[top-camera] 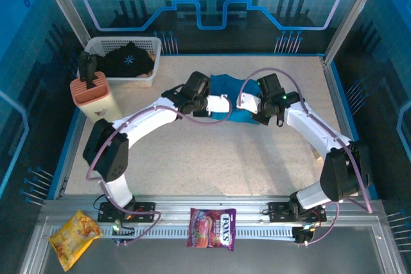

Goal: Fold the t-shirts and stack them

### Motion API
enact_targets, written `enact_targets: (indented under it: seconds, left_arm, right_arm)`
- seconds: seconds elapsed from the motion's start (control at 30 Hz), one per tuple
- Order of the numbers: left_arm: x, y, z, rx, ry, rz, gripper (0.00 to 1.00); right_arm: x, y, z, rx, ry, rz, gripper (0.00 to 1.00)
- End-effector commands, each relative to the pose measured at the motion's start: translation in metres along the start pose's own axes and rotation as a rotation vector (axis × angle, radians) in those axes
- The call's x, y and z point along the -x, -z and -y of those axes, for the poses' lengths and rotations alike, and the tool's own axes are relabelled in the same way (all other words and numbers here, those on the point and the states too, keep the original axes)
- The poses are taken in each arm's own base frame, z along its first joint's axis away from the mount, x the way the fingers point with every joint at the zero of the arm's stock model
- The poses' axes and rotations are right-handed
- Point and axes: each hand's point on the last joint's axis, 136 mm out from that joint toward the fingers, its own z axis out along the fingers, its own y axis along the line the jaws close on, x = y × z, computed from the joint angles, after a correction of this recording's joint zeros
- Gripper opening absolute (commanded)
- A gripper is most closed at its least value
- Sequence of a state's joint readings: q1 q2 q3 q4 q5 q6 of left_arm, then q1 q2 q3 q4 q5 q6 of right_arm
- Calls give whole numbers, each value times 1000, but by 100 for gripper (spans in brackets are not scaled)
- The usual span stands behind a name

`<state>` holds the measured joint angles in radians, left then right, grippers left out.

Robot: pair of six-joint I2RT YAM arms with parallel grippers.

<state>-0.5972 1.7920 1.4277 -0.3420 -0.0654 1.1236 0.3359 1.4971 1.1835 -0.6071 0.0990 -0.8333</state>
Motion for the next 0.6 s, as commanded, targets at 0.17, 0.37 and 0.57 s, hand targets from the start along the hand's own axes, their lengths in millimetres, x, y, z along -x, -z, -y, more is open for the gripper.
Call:
enact_targets:
  seconds: [0.17, 0.37, 0.57]
  left_arm:
    - [2, -47, -80, 154, 46, -15, 0]
    - [-15, -90, -120, 243, 94, -61, 0]
    - [-44, -128, -129, 273, 136, -129, 0]
  right_arm:
    - [-2, -19, 88, -211, -185, -36, 0]
    - [-1, -52, 125, -292, -246, -18, 0]
    - [-1, -89, 155, -363, -271, -25, 0]
